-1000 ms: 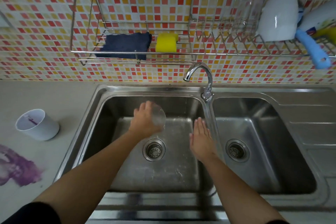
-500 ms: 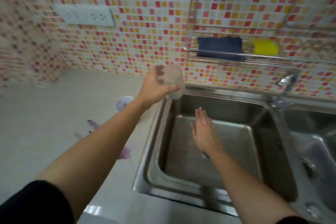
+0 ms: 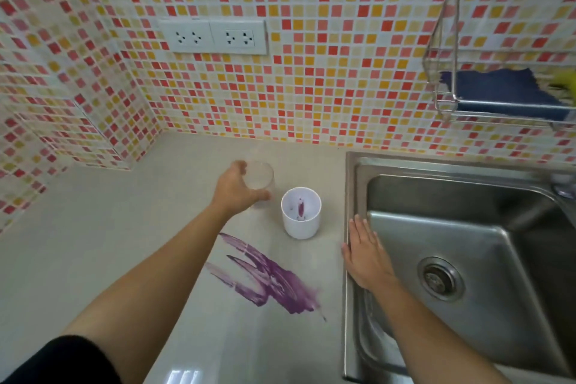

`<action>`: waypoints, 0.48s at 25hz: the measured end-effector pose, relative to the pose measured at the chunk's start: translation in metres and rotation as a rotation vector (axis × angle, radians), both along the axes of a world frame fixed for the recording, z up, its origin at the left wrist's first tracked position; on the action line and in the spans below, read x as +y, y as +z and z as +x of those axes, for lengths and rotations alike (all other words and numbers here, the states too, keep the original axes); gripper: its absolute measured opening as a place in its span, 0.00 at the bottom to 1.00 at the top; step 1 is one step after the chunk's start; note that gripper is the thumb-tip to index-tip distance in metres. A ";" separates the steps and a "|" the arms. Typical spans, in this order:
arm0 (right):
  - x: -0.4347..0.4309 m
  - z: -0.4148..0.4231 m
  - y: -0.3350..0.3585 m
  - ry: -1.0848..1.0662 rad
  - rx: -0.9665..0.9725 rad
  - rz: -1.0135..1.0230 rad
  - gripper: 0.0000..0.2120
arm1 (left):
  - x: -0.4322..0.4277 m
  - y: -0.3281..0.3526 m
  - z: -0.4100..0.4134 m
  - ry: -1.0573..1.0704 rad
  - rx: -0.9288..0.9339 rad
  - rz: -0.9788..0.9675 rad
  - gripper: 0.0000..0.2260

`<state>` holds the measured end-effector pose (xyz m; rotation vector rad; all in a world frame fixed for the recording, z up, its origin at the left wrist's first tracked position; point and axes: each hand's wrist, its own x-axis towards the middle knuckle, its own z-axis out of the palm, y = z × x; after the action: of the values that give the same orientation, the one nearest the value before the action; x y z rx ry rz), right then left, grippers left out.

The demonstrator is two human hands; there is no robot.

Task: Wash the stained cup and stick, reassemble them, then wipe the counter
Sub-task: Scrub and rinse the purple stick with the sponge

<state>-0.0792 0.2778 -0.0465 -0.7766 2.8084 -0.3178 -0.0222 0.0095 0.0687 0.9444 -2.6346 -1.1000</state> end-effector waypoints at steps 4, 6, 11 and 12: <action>-0.003 0.000 -0.007 -0.022 -0.023 0.025 0.27 | -0.006 -0.029 0.003 -0.084 -0.045 0.026 0.40; -0.006 0.000 -0.009 -0.031 -0.027 0.027 0.27 | -0.008 -0.039 0.004 -0.095 -0.062 0.028 0.40; -0.005 0.000 -0.007 -0.025 -0.030 0.031 0.27 | -0.011 -0.045 0.013 -0.103 -0.139 0.112 0.47; -0.004 -0.001 -0.004 -0.022 -0.025 0.003 0.28 | -0.013 -0.041 0.015 -0.131 -0.172 0.113 0.50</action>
<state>-0.0802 0.2738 -0.0509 -0.7366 2.7956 -0.3238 -0.0076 -0.0031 0.0273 0.9375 -2.8349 -1.2620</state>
